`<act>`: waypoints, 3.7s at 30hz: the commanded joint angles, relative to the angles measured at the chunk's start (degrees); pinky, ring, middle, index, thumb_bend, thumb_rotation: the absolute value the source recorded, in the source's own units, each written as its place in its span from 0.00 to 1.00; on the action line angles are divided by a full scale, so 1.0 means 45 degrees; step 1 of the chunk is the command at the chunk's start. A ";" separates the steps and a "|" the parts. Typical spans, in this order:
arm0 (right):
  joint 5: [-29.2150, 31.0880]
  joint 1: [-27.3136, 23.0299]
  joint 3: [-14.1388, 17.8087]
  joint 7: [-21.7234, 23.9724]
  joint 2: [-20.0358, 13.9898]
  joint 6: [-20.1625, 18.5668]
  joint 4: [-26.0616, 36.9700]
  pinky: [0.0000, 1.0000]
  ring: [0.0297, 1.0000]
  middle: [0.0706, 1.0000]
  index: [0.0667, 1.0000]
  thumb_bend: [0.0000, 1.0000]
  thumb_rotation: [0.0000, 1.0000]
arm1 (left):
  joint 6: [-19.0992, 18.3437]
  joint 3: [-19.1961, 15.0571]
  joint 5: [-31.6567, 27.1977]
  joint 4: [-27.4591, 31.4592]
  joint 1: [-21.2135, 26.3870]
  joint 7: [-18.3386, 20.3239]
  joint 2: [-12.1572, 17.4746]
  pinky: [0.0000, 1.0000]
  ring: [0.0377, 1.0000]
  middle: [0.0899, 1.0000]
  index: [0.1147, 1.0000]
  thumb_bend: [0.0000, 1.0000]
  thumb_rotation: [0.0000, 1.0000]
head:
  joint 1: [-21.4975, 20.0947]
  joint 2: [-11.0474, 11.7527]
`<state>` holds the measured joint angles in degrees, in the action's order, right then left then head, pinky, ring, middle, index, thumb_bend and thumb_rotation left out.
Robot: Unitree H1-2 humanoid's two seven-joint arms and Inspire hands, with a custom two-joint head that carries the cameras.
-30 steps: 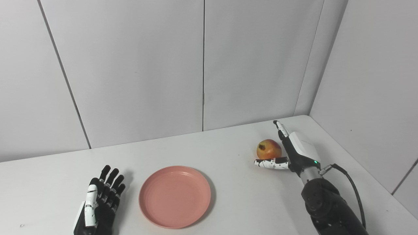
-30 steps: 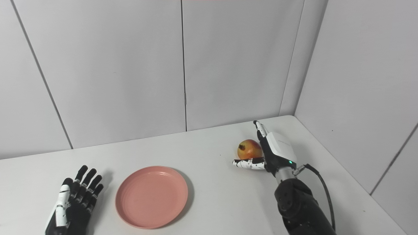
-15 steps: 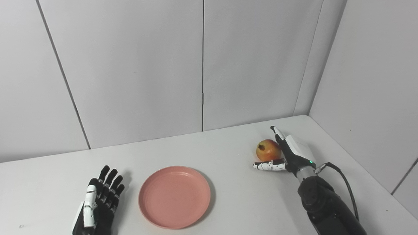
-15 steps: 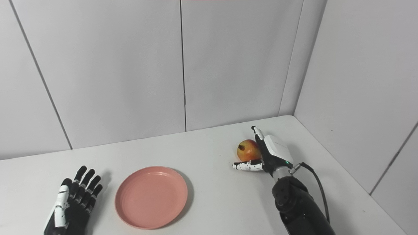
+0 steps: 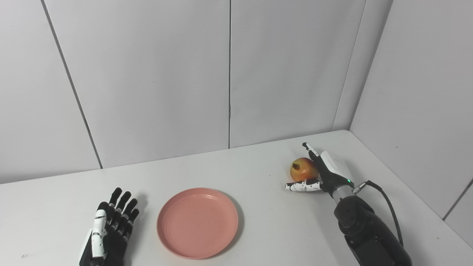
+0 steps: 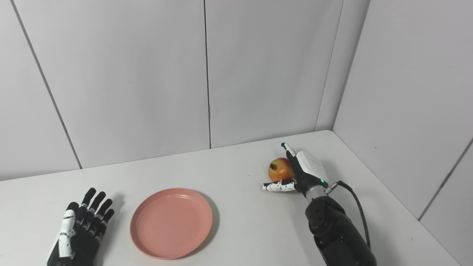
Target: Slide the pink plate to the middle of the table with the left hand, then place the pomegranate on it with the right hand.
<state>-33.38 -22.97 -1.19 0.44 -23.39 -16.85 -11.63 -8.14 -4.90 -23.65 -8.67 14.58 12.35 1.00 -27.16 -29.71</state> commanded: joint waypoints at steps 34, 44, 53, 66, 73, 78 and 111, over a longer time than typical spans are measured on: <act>-0.0263 -0.1466 -0.0941 -0.1318 -0.0011 -0.0306 -0.1925 0.43 0.49 0.53 0.45 0.53 0.13 | -0.0741 0.0010 0.0055 0.0028 -0.0344 -0.0083 0.0120 1.00 0.97 0.98 0.97 0.38 1.00 | 0.0074 -0.0253; -0.0001 -0.1251 -0.0726 -0.1355 -0.0022 -0.0364 -0.1138 0.34 0.40 0.40 0.47 0.53 0.00 | -0.0703 0.0070 0.0134 0.0037 -0.0355 -0.0099 0.0108 1.00 0.97 0.98 0.97 0.39 1.00 | 0.0257 -0.0273; -0.0004 -0.0910 -0.0151 -0.1367 0.0064 -0.0830 0.1473 0.43 0.51 0.45 0.45 0.53 0.00 | -0.0799 0.0058 0.0156 0.0071 -0.0343 -0.0283 -0.0040 0.99 0.96 0.97 0.96 0.39 1.00 | 0.0515 -0.0225; -0.0549 -0.0919 -0.0360 -0.0778 0.0560 -0.1261 0.4812 0.33 0.39 0.40 0.49 0.52 0.00 | -0.1016 0.0350 0.0545 0.0497 -0.0460 -0.0774 -0.0282 0.97 0.95 0.96 0.95 0.40 1.00 | 0.1183 -0.0166; -0.0743 -0.0943 -0.0936 -0.0636 0.1289 -0.0919 0.5321 0.36 0.41 0.42 0.49 0.53 0.00 | -0.1046 0.0585 0.1088 0.0739 -0.0558 -0.1063 -0.0486 0.95 0.93 0.94 0.93 0.41 1.00 | 0.1811 -0.0159; -0.0680 -0.0929 -0.1157 -0.0494 0.1506 -0.0753 0.5383 0.35 0.41 0.42 0.48 0.53 0.00 | -0.1080 0.0697 0.1345 0.0856 -0.0597 -0.1244 -0.0688 0.95 0.92 0.94 0.93 0.41 1.00 | 0.2278 -0.0171; -0.1381 -0.0469 -0.3972 -0.0724 0.3954 0.1179 0.3914 0.32 0.38 0.41 0.48 0.53 0.00 | -0.0907 0.1628 0.2932 0.0989 -0.0639 -0.2426 -0.2166 0.91 0.91 0.92 0.91 0.42 1.00 | 0.6672 -0.0797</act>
<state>-39.37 -24.15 -18.99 -0.92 -6.14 -15.11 5.25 -10.63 2.18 -10.98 -3.20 12.18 2.17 -7.71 2.72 -33.22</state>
